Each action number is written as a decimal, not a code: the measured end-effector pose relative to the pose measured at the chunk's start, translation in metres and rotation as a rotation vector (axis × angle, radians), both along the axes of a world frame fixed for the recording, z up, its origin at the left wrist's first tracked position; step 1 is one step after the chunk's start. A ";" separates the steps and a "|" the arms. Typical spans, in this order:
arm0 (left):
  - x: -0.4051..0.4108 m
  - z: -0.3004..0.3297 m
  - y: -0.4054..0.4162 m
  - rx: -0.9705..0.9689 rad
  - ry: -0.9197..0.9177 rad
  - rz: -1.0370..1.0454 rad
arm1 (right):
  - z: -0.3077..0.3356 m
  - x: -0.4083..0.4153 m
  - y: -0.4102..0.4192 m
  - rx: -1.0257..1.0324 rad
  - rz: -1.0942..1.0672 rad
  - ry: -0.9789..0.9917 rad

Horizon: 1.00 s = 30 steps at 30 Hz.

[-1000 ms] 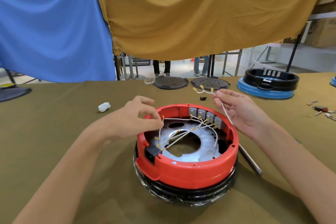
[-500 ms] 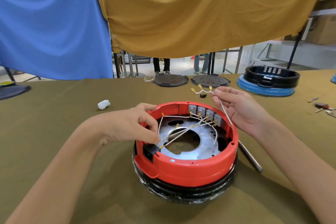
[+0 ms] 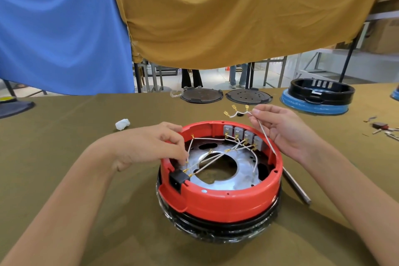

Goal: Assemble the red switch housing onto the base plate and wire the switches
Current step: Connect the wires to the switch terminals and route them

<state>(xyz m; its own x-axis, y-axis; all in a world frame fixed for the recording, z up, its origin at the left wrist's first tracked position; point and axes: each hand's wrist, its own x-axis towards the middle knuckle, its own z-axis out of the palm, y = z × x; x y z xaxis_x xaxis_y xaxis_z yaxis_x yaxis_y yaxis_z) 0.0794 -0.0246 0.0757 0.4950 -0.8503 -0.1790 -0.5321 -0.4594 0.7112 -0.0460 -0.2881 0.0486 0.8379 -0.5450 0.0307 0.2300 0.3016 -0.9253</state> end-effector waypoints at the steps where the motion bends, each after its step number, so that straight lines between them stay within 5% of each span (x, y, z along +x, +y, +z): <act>1: 0.003 -0.002 -0.002 -0.052 0.008 0.058 | 0.000 0.000 0.000 0.000 0.003 -0.005; 6: 0.018 -0.025 -0.022 -0.300 -0.176 0.436 | -0.001 0.000 0.000 -0.003 0.010 -0.021; 17: 0.010 -0.022 -0.022 -0.062 -0.426 0.341 | 0.004 -0.005 -0.002 0.028 0.012 -0.118; 22: 0.007 -0.019 -0.018 0.104 -0.373 0.340 | 0.005 -0.006 -0.006 0.131 -0.027 -0.150; 30: 0.011 -0.028 -0.028 -0.145 -0.287 0.399 | 0.006 -0.008 -0.006 0.190 0.077 -0.141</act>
